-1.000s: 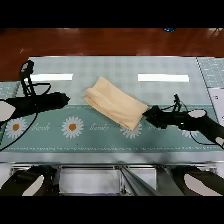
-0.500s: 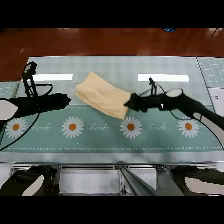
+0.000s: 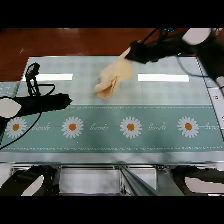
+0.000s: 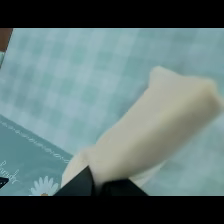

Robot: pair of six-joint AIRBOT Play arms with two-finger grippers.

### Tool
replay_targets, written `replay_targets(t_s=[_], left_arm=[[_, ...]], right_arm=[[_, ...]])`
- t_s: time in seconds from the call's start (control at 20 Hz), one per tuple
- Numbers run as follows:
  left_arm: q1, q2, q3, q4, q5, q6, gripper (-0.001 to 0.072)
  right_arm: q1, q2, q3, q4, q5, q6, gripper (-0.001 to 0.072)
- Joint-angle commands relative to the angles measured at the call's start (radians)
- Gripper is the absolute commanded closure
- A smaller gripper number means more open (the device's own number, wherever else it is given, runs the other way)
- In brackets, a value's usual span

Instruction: Fold the shirts.

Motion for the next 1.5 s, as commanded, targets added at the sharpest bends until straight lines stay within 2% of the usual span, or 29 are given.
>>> replay_targets(t_s=[0.0, 0.15, 0.45, 0.65, 0.85, 1.1, 1.35, 1.4, 1.45], left_arm=[[0.0, -0.004, 0.0, 0.0, 0.0, 0.0, 0.0682], [0.0, -0.004, 0.0, -0.007, 0.0, 0.001, 0.0682], [0.0, -0.004, 0.0, -0.026, 0.001, 0.001, 0.0682], [0.0, -0.004, 0.0, -0.026, 0.025, 0.0, 0.0682], [0.0, -0.004, 0.0, -0.026, 0.074, 0.0, 0.0682], [-0.002, -0.004, 0.0, -0.026, 0.093, 0.001, 0.0682], [-0.01, -0.005, 0.0, -0.038, 0.093, 0.011, 0.0682], [-0.016, -0.005, 0.0, -0.037, 0.093, 0.013, 0.0682], [-0.022, -0.007, 0.0, -0.037, 0.095, 0.013, 0.0682]], right_arm=[[-0.14, -0.001, 0.192, -0.087, 0.207, 0.055, 0.0687], [-0.326, 0.006, 0.278, -0.077, 0.354, 0.069, 0.0687], [-0.702, 0.063, 0.28, -0.049, 0.558, 0.095, 0.0687], [-0.885, 0.109, 0.258, -0.062, 0.706, 0.09, 0.0689], [-1.067, 0.269, 0.013, -0.226, 0.752, 0.068, 0.0689], [-1.337, 0.51, -0.483, -0.487, 0.706, 0.092, 0.0688], [-1.411, 0.583, -0.735, -0.688, 0.703, 0.119, 0.0684], [-1.411, 0.583, -0.75, -0.745, 0.703, 0.146, 0.0616], [-1.411, 0.582, -0.758, -0.8, 0.704, 0.157, 0.0425]])
